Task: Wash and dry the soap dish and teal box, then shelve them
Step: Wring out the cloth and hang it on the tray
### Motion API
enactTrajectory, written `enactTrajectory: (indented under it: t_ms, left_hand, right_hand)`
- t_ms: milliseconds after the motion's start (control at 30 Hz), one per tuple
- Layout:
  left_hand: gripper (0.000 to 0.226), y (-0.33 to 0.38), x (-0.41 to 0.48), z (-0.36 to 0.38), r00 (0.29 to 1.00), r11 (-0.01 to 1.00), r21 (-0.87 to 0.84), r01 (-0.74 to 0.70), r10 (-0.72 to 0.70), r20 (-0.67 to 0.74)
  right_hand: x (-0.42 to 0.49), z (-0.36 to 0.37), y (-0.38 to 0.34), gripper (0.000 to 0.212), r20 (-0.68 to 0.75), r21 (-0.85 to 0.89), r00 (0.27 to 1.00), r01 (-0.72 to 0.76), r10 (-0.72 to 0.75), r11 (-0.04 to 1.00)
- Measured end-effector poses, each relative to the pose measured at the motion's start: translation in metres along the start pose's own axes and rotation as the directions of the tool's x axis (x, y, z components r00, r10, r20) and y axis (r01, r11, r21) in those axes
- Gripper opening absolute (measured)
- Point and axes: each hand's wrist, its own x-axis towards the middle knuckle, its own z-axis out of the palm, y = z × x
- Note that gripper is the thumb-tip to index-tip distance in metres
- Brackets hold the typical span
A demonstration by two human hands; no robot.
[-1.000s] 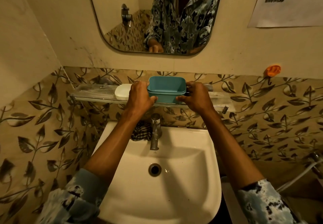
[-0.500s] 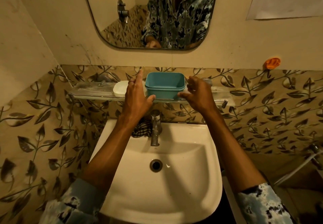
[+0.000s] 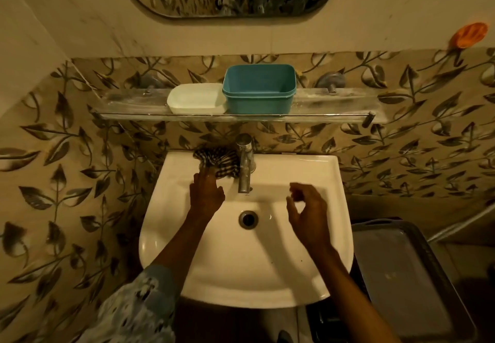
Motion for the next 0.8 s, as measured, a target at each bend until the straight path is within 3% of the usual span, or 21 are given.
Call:
enactTrajectory:
  t_ms: [167,233,333,400,467,567,700,800]
  left_hand:
    - [0.073,0.001,0.037,0.017,0.994,0.960,0.271,-0.067,0.041,0.102]
    - [0.065,-0.001,0.043,0.025,0.988,0.917,0.377,-0.130,0.089,0.125]
    - [0.039,-0.004,0.047,0.028,0.990,0.935,0.330,-0.132,0.143,-0.009]
    - [0.028,-0.008,0.048,0.020,0.989,0.963,0.232,-0.134,0.146,-0.034]
    - [0.021,-0.013,0.044,0.003,0.994,0.994,-0.029,-0.110,0.109,-0.018]
    - [0.013,-0.021,0.031,-0.031,0.989,0.916,-0.377,-0.137,0.145,-0.007]
    - [0.016,-0.015,0.009,-0.077,0.968,0.801,-0.569,-0.185,0.250,0.037]
    - [0.016,-0.003,-0.013,-0.104,0.922,0.720,-0.651,-0.240,0.380,0.080]
  right_hand:
    - [-0.049,0.006,0.026,0.028,0.172,-0.032,0.969,-0.173,0.176,0.984]
    - [-0.058,0.005,0.030,0.030,0.205,-0.060,0.953,-0.217,0.225,0.974]
    - [-0.060,0.000,0.031,0.031,0.242,-0.064,0.925,-0.287,0.294,0.956]
    - [-0.055,-0.002,0.029,0.028,0.261,-0.052,0.915,-0.305,0.308,0.951]
    - [-0.046,-0.002,0.024,0.026,0.290,-0.036,0.908,-0.306,0.303,0.951]
    - [-0.029,0.003,0.008,0.024,0.351,-0.035,0.897,-0.273,0.268,0.961]
    - [-0.004,0.016,-0.026,0.029,0.396,0.037,0.898,-0.225,0.193,0.974]
    - [0.007,0.023,-0.053,0.056,0.502,0.098,0.851,-0.234,0.155,0.967]
